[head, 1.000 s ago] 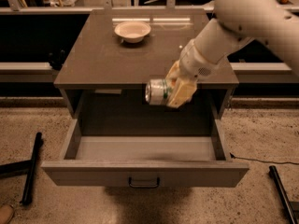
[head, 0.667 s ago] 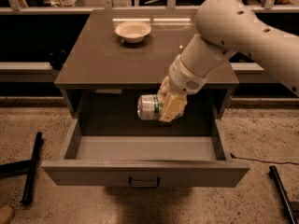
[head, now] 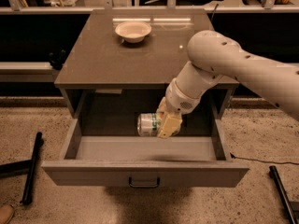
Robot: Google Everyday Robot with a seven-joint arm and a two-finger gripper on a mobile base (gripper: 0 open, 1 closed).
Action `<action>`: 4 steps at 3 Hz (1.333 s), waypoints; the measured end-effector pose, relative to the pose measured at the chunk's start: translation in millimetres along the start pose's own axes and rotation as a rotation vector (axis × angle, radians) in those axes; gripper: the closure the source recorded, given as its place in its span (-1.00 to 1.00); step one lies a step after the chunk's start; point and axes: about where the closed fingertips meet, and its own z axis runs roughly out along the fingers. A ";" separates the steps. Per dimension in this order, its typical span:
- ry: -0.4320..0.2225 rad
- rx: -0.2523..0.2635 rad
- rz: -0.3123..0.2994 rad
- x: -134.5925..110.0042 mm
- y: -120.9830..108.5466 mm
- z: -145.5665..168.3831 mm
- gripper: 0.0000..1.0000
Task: Place 7up can into top drawer
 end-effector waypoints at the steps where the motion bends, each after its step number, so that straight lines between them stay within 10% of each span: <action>1: 0.007 0.051 0.051 -1.0 -30.6 35.5 1.00; 4: 0.030 0.117 0.102 -32.3 -85.3 119.6 1.00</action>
Offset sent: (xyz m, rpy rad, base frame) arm 0.0827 0.0546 -0.1016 -0.0270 -0.0269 -0.1683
